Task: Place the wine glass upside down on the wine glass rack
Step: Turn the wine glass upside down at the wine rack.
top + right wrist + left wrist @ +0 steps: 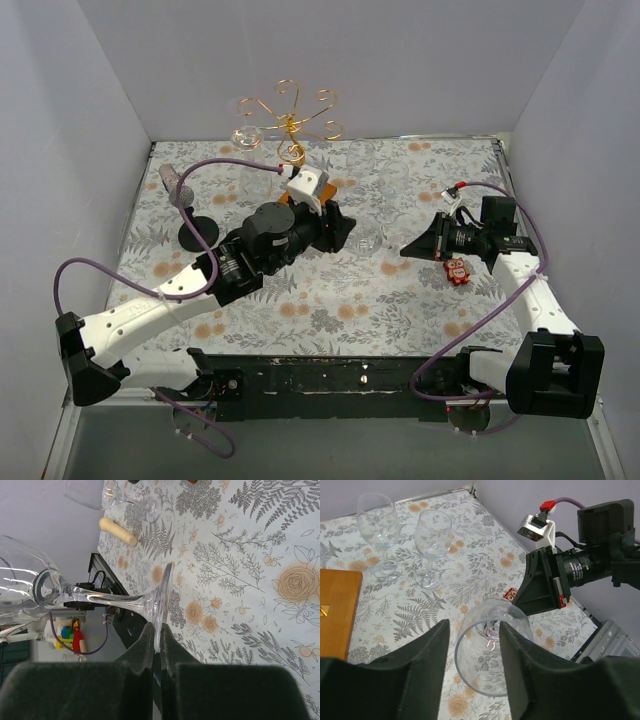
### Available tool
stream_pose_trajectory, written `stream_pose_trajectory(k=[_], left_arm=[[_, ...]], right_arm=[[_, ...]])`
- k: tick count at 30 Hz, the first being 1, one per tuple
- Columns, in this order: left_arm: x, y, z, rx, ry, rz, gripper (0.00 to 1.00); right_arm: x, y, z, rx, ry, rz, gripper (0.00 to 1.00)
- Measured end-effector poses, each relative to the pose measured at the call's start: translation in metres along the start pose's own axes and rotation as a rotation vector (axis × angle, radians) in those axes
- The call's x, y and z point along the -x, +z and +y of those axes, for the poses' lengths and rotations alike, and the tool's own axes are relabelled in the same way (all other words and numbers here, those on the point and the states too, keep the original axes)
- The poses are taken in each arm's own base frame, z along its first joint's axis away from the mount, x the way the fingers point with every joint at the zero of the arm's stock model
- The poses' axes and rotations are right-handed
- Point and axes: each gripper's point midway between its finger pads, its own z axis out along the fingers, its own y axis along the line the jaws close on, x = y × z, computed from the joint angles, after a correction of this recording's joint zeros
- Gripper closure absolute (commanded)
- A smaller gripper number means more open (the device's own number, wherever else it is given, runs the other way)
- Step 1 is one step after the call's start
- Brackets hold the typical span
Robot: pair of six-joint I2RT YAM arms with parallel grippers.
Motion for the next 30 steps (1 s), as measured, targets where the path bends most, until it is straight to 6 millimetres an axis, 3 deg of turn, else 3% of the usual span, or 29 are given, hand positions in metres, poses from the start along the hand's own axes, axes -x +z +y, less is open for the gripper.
stream_pose_trajectory(k=[5,12,20,26,30], left_arm=[[0.022,-0.021,-0.005,-0.030,-0.063,-0.057,0.26],[0.041,-0.061,0.003,-0.029,-0.124,-0.118,0.02],[0.044,-0.093,0.022,0.030,-0.145,-0.134,0.02],[0.031,-0.102,0.030,0.056,-0.164,-0.098,0.02],[0.022,-0.107,0.034,0.067,-0.176,-0.074,0.02]], right_arm=[[0.005,-0.004,0.000,-0.014,-0.044,-0.034,0.99],[0.004,-0.008,-0.008,-0.043,-0.083,-0.063,0.99],[0.002,-0.015,-0.027,-0.151,-0.183,-0.072,0.99],[-0.001,-0.022,-0.041,-0.238,-0.288,-0.035,0.99],[0.011,-0.031,-0.041,-0.292,-0.406,-0.025,0.99]])
